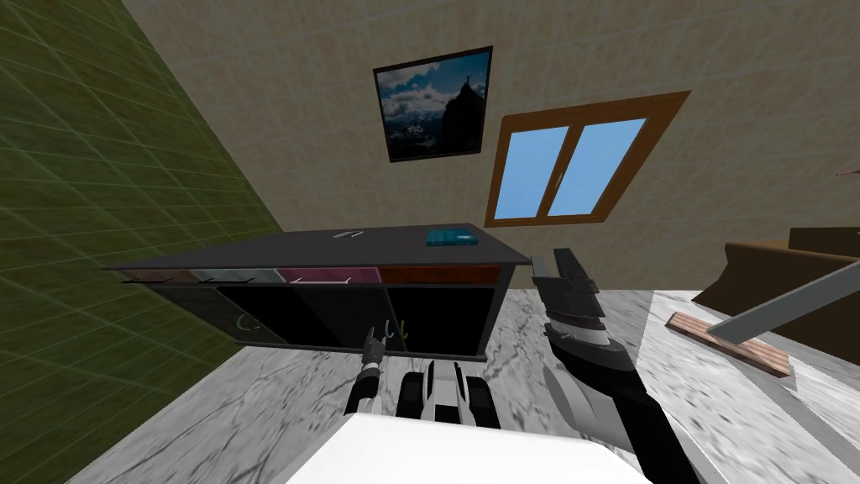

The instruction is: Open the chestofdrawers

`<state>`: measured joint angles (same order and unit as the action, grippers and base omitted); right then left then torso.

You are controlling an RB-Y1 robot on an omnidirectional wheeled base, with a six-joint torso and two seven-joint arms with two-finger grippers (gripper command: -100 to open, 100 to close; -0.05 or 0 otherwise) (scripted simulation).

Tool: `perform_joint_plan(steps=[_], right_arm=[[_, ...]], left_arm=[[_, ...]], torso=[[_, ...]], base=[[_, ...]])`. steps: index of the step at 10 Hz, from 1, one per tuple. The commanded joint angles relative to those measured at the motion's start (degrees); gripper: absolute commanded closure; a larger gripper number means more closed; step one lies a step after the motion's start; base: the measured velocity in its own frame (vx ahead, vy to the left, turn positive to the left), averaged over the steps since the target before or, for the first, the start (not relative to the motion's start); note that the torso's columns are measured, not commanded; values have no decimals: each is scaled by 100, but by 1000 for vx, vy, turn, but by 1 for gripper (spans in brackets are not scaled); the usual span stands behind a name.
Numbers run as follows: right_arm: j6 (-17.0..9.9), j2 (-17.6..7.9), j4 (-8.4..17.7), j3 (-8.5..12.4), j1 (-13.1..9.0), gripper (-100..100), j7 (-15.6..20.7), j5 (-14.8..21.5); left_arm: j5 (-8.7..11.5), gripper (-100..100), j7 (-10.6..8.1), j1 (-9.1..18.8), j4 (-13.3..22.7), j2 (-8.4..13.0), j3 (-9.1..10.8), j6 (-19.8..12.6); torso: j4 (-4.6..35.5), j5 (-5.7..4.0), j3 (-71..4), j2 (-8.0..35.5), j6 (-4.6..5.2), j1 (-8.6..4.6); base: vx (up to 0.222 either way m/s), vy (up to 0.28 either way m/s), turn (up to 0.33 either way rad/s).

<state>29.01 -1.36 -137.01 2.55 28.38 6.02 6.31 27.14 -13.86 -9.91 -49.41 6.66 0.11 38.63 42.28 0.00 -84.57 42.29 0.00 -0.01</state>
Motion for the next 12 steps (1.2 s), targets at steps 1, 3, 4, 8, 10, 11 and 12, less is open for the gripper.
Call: perform_joint_plan(steps=[1,3,4,8,10,11,12], right_arm=[[0,0,0,0,0,0,0,0],[0,0,0,0,0,0,0,0],[0,0,0,0,0,0,0,0],[0,-1,0,1,0,0,0,0],[0,0,0,1,0,0,0,0],[0,0,0,0,0,0,0,0],[-1,-1,1,1,-3,0,0,0]], left_arm=[[185,-100,-50,66,399,-41,21,-3],[335,-100,-97,144,783,-109,30,37],[335,-100,-97,144,783,-109,30,37],[358,-100,-172,128,1089,-190,-14,319],[362,100,-130,95,958,-186,2,224],[209,100,-192,131,921,-164,-183,168],[209,100,-192,131,921,-164,-183,168]], torso=[[0,-1,-1,-3,0,-1],[0,0,0,0,0,3],[1,0,1,1,0,0],[-2,4,-5,-12,0,19],[2,-2,6,15,-1,-11],[4,0,16,20,3,-13],[-4,-3,18,40,30,5]], base=[[92,-28,-84],[79,-22,-83],[64,-18,-32],[75,29,-39],[0,1,8],[-149,92,-76],[-243,131,-129]])
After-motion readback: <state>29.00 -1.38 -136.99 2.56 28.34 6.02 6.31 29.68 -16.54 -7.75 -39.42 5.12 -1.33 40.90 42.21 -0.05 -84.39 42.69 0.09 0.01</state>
